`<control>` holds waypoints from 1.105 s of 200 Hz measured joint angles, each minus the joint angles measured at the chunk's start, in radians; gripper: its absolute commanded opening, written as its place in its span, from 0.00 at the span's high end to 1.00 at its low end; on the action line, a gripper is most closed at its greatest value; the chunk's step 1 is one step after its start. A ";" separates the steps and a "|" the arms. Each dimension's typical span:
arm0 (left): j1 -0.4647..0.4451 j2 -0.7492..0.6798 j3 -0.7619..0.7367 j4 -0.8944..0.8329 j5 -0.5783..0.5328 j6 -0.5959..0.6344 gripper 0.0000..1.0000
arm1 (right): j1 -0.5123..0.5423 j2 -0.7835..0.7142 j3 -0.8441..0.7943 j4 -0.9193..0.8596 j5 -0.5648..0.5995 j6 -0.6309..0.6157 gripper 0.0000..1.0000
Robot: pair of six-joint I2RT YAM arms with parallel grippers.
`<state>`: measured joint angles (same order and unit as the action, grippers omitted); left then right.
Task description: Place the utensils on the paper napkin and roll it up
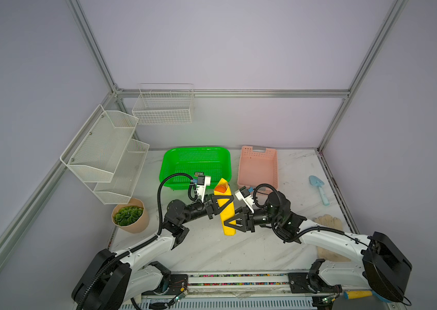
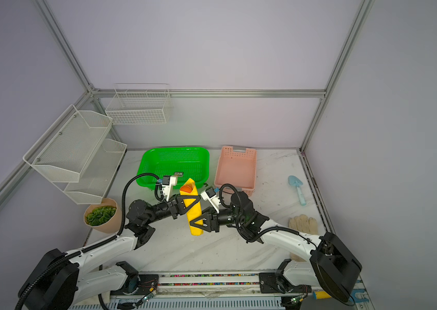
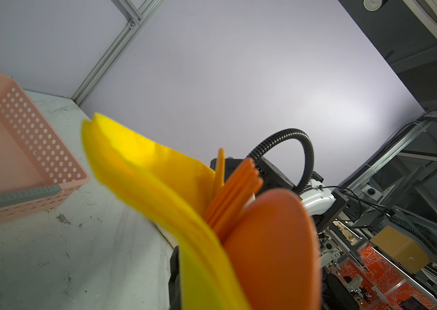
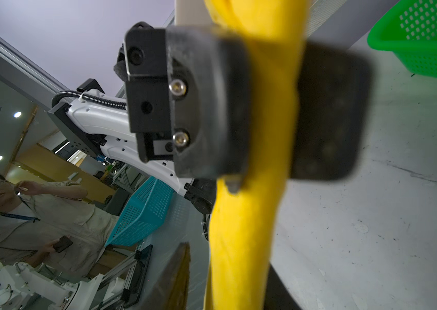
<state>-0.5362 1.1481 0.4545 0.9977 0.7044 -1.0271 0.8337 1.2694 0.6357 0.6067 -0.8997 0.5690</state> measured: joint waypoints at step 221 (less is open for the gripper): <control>0.000 0.002 0.033 -0.019 -0.001 -0.001 1.00 | 0.032 0.006 -0.058 0.089 0.006 0.048 0.62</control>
<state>-0.5358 1.1500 0.4873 0.9787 0.7033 -1.0283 0.8654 1.2758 0.5774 0.6960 -0.8936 0.6170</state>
